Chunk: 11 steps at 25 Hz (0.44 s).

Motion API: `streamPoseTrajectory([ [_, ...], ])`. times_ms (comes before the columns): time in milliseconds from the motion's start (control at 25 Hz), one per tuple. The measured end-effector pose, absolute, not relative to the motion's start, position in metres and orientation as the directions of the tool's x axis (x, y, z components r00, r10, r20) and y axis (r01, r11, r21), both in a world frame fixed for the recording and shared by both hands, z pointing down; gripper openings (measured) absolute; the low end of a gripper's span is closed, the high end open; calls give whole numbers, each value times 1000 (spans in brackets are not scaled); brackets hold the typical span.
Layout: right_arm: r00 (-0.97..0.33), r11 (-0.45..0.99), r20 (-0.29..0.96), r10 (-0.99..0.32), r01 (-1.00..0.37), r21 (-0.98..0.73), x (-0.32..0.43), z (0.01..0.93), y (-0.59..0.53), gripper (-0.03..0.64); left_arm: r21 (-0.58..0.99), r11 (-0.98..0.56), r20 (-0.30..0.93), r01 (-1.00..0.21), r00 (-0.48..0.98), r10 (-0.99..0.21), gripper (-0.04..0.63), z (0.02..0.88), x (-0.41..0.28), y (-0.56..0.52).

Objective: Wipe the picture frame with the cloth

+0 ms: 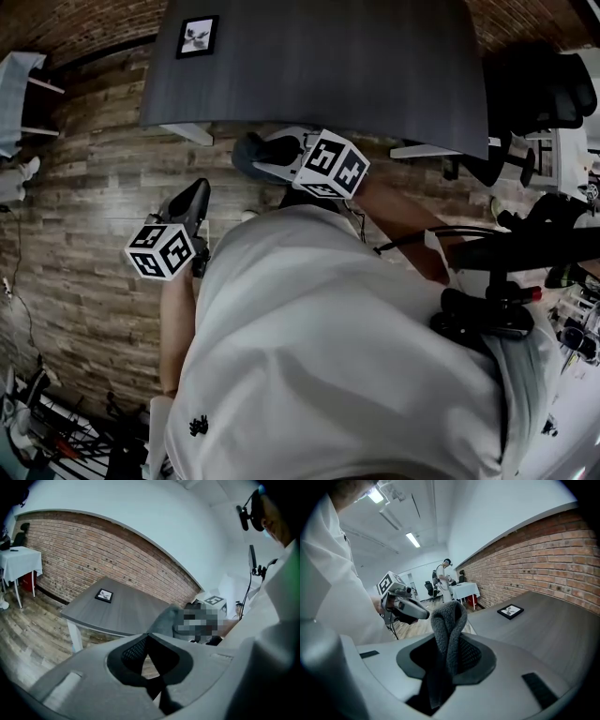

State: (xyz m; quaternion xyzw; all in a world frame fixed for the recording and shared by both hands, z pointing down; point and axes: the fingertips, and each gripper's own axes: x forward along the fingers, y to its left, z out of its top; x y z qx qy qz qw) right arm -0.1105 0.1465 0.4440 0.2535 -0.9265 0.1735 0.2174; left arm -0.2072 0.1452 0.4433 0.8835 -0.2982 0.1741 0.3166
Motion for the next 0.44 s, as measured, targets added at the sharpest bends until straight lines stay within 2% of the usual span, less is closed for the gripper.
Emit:
streamPoseTrajectory([
  [440, -778, 815, 484, -401, -544, -199, -122, 437, 173, 107, 445, -624, 503, -642, 756, -419, 12, 442, -222, 167],
])
